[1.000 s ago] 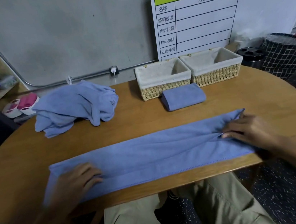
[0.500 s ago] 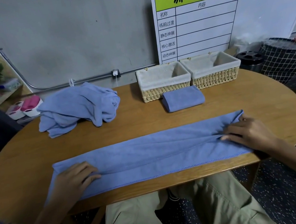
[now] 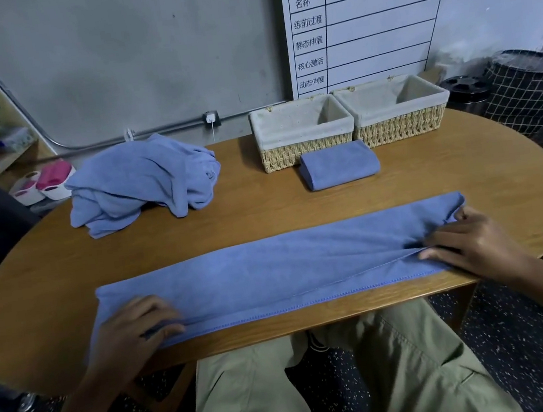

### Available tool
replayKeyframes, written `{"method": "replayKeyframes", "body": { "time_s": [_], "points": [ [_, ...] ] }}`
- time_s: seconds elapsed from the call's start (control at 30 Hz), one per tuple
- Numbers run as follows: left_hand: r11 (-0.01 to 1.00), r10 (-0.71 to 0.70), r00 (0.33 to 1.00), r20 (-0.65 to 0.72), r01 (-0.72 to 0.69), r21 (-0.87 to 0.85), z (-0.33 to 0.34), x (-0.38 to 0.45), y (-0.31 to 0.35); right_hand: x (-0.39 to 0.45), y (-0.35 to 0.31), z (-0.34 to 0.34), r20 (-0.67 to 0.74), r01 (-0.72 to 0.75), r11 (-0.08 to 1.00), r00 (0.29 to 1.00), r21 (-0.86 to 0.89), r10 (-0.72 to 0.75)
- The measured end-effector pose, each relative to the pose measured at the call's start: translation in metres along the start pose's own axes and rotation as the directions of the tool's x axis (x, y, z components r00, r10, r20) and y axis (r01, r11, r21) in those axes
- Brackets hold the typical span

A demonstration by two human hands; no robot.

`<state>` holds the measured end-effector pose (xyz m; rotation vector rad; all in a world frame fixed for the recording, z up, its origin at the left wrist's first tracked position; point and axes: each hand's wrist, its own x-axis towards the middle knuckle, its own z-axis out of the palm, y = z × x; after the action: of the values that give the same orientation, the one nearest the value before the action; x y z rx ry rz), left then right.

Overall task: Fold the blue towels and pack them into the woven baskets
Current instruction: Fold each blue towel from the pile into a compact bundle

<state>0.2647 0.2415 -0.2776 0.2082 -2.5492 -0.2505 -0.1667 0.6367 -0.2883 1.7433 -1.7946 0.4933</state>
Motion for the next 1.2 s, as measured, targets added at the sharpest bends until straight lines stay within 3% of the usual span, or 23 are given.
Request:
{"method": "replayKeyframes", "body": {
  "time_s": [0.3, 0.53, 0.77, 0.87, 0.97, 1.03, 1.1, 1.17, 1.2],
  "points": [
    [0.999, -0.013, 1.0, -0.016, 0.012, -0.031, 0.0, -0.007, -0.001, -0.003, -0.002, -0.003, 0.01, 0.001, 1.0, 1.0, 0.028, -0.002],
    [0.971, 0.1, 0.995, 0.027, -0.104, 0.214, -0.007, -0.013, 0.0, -0.011, -0.003, -0.014, 0.0, -0.017, 0.999, 1.0, -0.043, 0.017],
    [0.951, 0.025, 1.0, -0.006, -0.022, 0.308, -0.022, -0.005, 0.0, -0.006, -0.004, -0.034, -0.062, -0.19, 0.955, 0.982, -0.229, 0.181],
    [0.908, -0.064, 0.997, 0.048, 0.038, 0.418, -0.023, -0.01, -0.017, 0.001, -0.006, -0.04, -0.092, -0.284, 0.933, 0.959, -0.22, 0.27],
    [0.868, -0.058, 0.997, 0.055, 0.023, 0.496, -0.024, -0.005, -0.021, 0.022, -0.022, -0.04, -0.104, -0.384, 0.906, 0.923, -0.179, 0.371],
    [0.879, -0.038, 0.999, -0.031, 0.048, 0.475, -0.016, 0.022, 0.008, 0.042, -0.032, -0.029, -0.063, -0.452, 0.882, 0.892, -0.132, 0.448],
    [0.93, -0.143, 0.987, -0.067, 0.158, 0.333, 0.005, 0.053, 0.039, 0.056, -0.033, -0.006, 0.086, -0.523, 0.852, 0.85, 0.017, 0.52],
    [0.932, -0.358, 0.918, 0.173, 0.339, 0.126, 0.027, 0.072, 0.054, 0.056, -0.029, 0.017, 0.286, -0.565, 0.817, 0.807, 0.119, 0.516],
    [0.923, -0.384, 0.877, 0.29, 0.368, 0.108, 0.041, 0.073, 0.055, 0.052, -0.025, 0.028, 0.35, -0.555, 0.827, 0.794, 0.088, 0.496]
  ]
}}
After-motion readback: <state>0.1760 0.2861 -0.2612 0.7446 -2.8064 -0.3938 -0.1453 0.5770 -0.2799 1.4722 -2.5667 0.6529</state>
